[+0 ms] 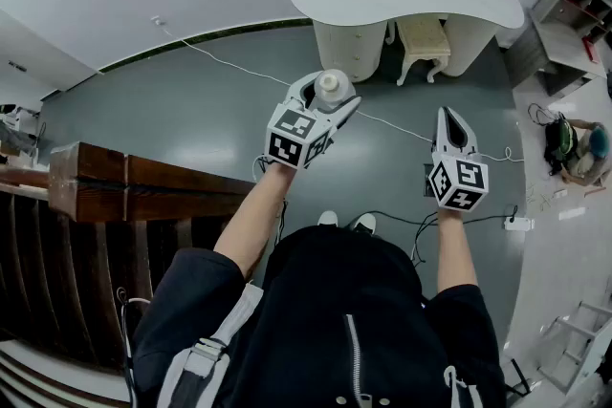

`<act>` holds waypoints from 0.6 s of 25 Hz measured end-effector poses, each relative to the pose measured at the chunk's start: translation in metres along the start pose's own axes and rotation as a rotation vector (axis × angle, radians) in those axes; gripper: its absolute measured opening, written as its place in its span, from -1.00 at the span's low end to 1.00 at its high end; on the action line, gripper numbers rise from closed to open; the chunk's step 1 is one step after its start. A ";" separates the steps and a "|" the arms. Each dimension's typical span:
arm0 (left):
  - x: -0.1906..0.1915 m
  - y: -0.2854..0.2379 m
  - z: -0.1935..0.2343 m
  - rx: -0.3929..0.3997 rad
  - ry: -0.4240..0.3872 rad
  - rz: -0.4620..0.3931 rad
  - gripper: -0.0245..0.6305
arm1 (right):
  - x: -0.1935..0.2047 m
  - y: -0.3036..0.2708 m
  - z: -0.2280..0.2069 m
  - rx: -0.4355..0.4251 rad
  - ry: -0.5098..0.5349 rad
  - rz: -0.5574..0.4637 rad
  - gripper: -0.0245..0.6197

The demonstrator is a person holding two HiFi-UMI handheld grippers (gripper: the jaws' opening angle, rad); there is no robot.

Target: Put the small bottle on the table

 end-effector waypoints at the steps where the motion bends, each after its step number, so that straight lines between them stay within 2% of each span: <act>1: 0.000 0.000 0.001 0.004 0.005 -0.002 0.11 | -0.001 0.000 0.001 -0.010 -0.003 -0.011 -0.92; 7: 0.000 -0.005 -0.001 0.006 0.018 -0.008 0.11 | 0.003 0.002 0.006 -0.035 0.032 -0.006 -0.91; 12: -0.001 -0.015 -0.020 -0.002 0.062 -0.012 0.11 | 0.012 0.010 -0.002 -0.078 0.039 0.011 -0.91; 15: -0.001 -0.020 -0.033 -0.013 0.045 -0.006 0.11 | 0.012 0.013 -0.011 -0.107 0.031 0.005 -0.91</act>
Point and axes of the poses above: the fingertips, and each gripper's own axes: y backward along the fingers, z to its left, x out of its underside, the point moved 6 cm from there along y, backward along the fingers, and after that the axes turned 7 degrees about -x, right-handed, at the moved point
